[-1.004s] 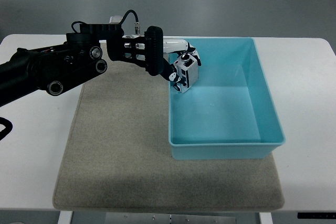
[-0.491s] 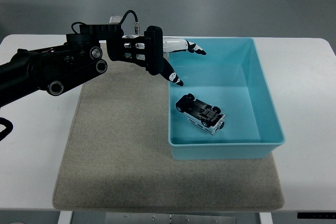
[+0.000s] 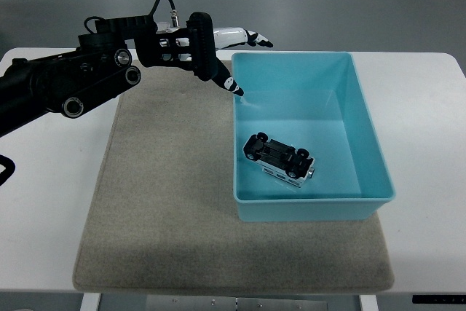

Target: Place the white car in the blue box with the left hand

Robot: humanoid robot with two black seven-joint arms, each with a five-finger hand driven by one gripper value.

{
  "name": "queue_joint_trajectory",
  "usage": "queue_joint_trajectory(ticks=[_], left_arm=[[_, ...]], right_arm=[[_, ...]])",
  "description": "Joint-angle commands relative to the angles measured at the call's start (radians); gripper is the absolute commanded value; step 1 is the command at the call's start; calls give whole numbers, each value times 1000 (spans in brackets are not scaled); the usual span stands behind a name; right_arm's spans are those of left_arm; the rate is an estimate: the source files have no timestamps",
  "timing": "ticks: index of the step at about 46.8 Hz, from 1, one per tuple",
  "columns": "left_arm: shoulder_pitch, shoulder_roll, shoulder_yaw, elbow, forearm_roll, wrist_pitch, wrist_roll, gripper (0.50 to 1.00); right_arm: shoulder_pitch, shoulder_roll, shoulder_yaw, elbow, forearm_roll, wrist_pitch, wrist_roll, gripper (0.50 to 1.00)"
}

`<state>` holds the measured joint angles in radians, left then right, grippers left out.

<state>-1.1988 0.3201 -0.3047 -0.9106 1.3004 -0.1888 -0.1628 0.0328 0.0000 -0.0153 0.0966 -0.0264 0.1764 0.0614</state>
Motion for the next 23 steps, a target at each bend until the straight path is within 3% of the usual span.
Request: queue_joint_trajectory(ticks=[1,9,16,23], left_arm=[[-2,2,-11,16,-26,9,0,994],[-10,5,-20,65,-87,20,0,994],[-7,7,-19,143,-191,77,0,996],[2,7,-17,236,-302,88,0,996]], right_arm=[[-1,0,0,0,-1,0,0,936],[1,0,0,0,-1,0,0,936],[-1,0,0,0,-1,0,0,936],[-1,0,0,0,-1,0,0,936]])
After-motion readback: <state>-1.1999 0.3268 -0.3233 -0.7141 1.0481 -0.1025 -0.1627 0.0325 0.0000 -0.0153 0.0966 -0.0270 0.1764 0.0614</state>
